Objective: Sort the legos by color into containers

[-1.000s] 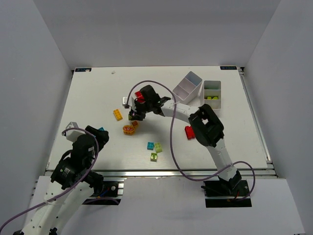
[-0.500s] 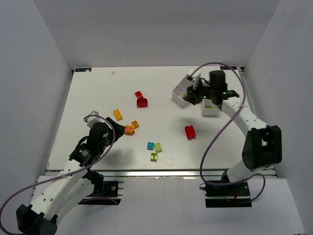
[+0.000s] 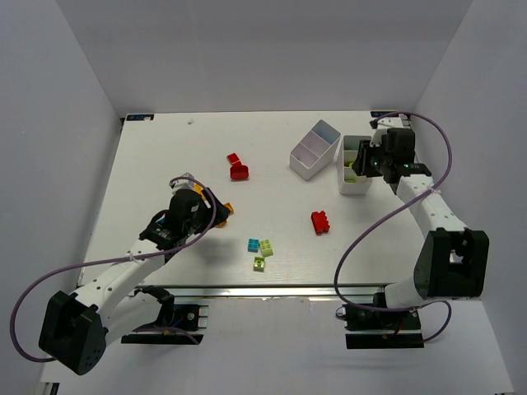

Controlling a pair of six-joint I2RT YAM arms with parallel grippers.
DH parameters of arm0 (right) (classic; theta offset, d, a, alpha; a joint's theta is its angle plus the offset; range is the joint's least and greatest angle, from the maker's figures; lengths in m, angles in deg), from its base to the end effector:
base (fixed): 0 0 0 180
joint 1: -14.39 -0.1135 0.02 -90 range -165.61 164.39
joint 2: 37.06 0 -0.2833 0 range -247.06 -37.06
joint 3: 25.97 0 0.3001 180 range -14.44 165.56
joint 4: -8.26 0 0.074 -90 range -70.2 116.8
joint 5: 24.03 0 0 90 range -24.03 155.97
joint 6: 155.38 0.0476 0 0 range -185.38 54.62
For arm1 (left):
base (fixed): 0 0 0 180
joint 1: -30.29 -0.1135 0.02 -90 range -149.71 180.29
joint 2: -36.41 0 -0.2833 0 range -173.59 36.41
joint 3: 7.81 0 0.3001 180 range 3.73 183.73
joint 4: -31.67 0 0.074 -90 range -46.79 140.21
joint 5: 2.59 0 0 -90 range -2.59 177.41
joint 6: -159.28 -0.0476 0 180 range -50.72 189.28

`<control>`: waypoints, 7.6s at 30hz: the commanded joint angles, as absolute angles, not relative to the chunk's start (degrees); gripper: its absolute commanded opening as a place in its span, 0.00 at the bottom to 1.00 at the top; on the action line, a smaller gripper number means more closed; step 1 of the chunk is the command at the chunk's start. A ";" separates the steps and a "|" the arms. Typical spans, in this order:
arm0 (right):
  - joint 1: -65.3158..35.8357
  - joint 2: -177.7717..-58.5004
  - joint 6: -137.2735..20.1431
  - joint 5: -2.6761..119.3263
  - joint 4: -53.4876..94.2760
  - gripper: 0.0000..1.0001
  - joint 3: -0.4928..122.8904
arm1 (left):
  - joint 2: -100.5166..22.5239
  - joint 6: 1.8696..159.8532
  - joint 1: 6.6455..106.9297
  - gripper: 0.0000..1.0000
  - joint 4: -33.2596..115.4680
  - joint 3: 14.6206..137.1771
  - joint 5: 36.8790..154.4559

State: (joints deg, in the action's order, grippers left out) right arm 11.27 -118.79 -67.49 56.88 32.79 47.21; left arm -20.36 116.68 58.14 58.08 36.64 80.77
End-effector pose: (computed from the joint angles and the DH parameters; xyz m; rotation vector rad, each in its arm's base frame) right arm 0.3764 0.0281 0.2832 -0.1901 2.1370 0.1806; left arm 0.2259 -0.1131 0.2106 -0.4546 2.2605 -0.5693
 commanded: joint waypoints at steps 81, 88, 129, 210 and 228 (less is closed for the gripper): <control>-44.67 -131.80 -108.36 38.28 23.93 0.67 38.39 | -2.97 115.16 57.89 0.63 71.16 32.56 76.42; -44.76 -133.64 -108.62 39.86 25.07 0.62 38.12 | -4.45 114.55 57.89 0.64 70.28 33.00 76.42; 13.24 -116.24 -72.15 52.16 35.01 0.00 43.31 | -11.92 114.28 57.89 0.64 57.98 31.41 81.87; -40.10 -132.93 -66.87 61.30 27.97 0.89 43.83 | -4.02 116.92 57.89 0.52 63.95 29.66 79.32; -43.88 -136.81 -70.04 68.43 31.93 0.66 41.12 | -2.79 116.13 57.89 0.52 66.32 29.92 78.97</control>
State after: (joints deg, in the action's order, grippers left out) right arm -43.85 -136.84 -69.54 66.72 31.53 42.71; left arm -3.84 116.61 58.12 65.71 30.21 79.40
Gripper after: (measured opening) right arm 0.680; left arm 0.523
